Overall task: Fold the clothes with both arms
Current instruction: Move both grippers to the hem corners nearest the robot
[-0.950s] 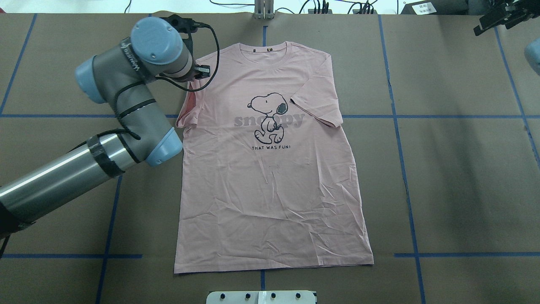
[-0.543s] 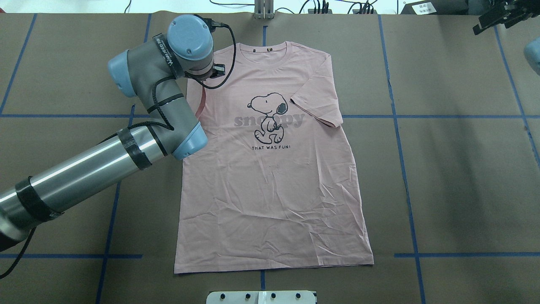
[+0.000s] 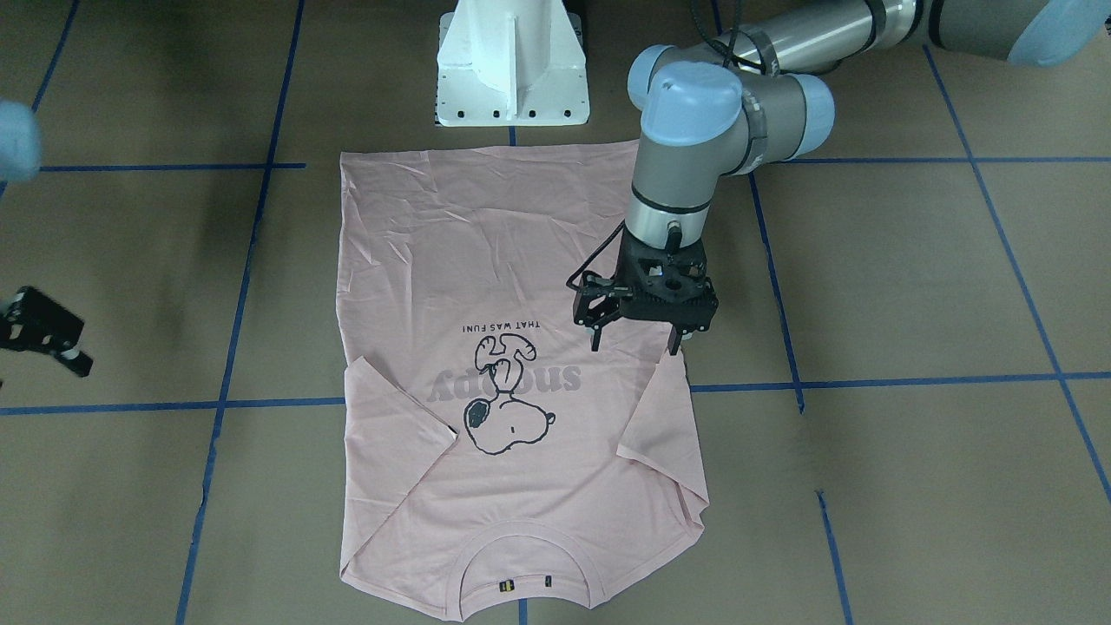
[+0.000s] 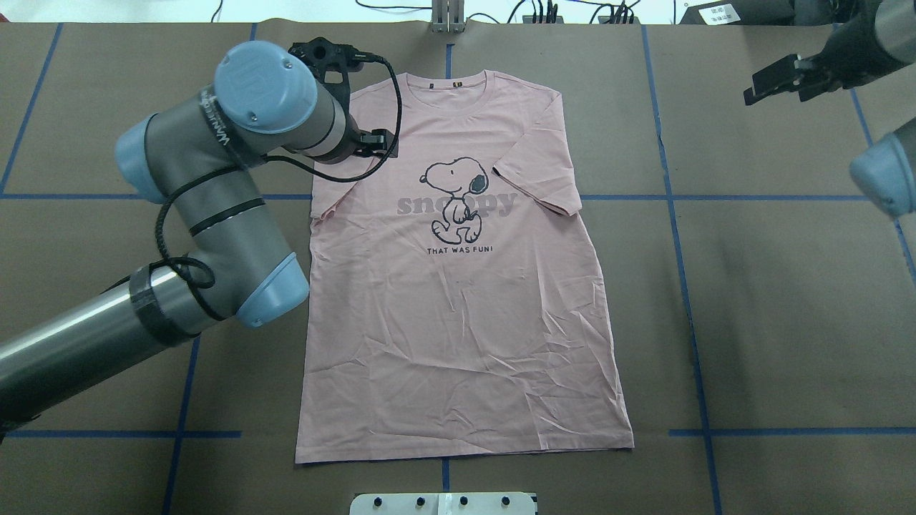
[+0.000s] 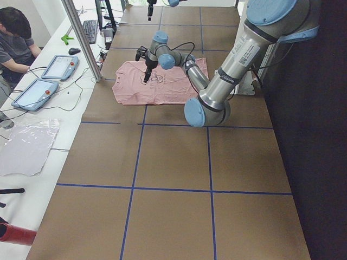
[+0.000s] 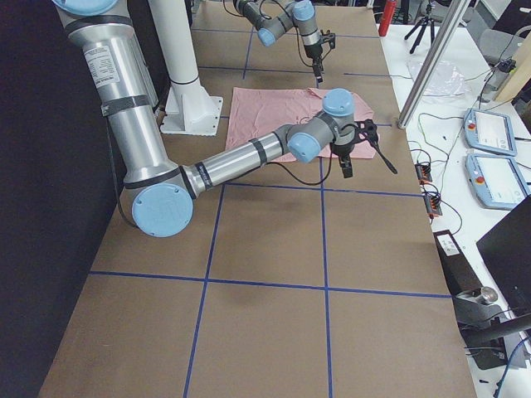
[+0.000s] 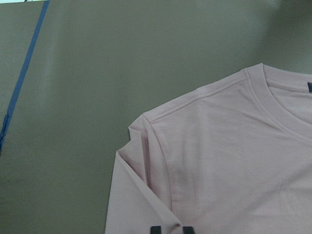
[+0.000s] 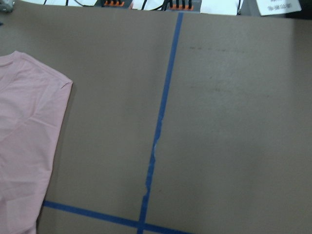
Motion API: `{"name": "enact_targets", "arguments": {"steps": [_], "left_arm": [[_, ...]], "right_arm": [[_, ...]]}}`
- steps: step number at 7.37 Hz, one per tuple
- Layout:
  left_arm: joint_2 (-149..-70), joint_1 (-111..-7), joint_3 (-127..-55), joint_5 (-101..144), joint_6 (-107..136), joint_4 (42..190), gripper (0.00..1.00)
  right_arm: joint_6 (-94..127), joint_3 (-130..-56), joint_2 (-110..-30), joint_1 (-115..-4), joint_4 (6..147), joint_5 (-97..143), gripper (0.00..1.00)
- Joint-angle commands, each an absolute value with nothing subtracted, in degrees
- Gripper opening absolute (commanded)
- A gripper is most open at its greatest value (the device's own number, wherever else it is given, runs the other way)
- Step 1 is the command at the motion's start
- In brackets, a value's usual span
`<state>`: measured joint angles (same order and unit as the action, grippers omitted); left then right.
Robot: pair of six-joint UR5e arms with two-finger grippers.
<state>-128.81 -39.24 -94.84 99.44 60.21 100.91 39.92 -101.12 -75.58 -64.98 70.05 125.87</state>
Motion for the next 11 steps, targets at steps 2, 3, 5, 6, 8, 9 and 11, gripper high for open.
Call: {"name": "enact_targets", "arguments": {"steps": [2, 3, 5, 6, 8, 9, 11], "left_arm": [[-114.9, -31.1, -114.9, 98.9, 65.8, 101.2, 1.0], [-112.9, -28.3, -117.8, 98.2, 69.8, 101.1, 1.0], [-108.1, -18.3, -119.2, 92.1, 80.5, 101.5, 1.0], [-106.5, -14.5, -119.2, 91.1, 85.3, 101.8, 0.89], [-101.2, -6.6, -119.1, 86.8, 93.0, 103.7, 0.66], [-99.8, -4.2, -119.0, 86.6, 95.3, 103.8, 0.64], [-98.9, -2.9, -118.7, 85.1, 96.3, 103.7, 0.62]], "right_arm": [[61.7, -123.4, -90.0, -44.8, 70.2, 113.0, 1.0], [68.5, -128.2, -94.0, -37.9, 70.2, 108.9, 1.0], [80.5, -131.0, -95.7, -21.8, 70.2, 94.2, 1.0], [84.8, -131.0, -95.8, -15.7, 70.2, 87.8, 1.0], [85.3, -130.9, -97.3, -10.8, 70.2, 82.9, 1.0], [85.3, -130.9, -97.3, -10.5, 70.2, 82.9, 1.0], [85.3, -130.9, -97.2, -10.5, 70.1, 82.8, 1.0]]}}
